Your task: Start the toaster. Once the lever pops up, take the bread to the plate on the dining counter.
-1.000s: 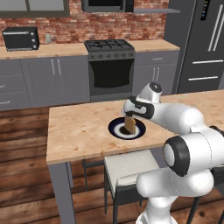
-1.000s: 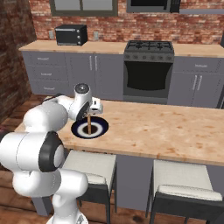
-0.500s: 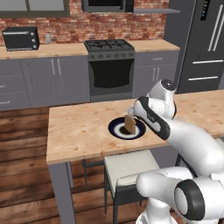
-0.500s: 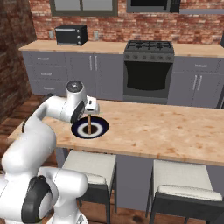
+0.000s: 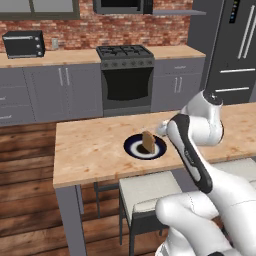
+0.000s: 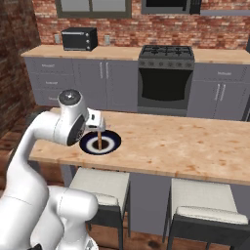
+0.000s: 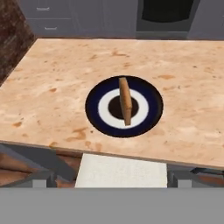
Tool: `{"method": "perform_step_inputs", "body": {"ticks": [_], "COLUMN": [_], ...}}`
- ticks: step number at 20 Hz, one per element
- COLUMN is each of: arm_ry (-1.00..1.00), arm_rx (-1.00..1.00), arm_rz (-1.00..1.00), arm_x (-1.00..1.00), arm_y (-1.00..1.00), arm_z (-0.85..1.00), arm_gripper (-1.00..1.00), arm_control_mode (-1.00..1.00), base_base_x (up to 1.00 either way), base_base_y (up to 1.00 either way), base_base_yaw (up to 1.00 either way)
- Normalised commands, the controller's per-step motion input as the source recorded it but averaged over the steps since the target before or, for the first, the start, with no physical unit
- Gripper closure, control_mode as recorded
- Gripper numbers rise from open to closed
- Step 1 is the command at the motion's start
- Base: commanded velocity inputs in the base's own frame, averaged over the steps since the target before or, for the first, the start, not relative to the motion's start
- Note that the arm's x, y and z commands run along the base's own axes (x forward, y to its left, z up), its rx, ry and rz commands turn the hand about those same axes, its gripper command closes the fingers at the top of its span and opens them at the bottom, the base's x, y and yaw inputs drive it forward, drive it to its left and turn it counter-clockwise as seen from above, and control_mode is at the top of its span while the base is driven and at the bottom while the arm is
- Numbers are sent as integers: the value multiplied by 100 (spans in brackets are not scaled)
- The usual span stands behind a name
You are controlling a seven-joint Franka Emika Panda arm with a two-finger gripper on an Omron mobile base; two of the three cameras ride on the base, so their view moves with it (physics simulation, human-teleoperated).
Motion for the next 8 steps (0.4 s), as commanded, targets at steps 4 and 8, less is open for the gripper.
{"method": "perform_step_inputs", "body": {"ticks": [4,8], "arm_ry": [0,2], "arm_rx": [0,0], "arm_rz": [0,-2], "arm_x": [-79,-84], "arm_y": [0,-2], "arm_z": [30,30], "arm_gripper": [-100,-100], "arm_control_mode": [-100,-100], "base_base_x": [0,0], "base_base_y": [0,0], "base_base_yaw": [0,0]}}
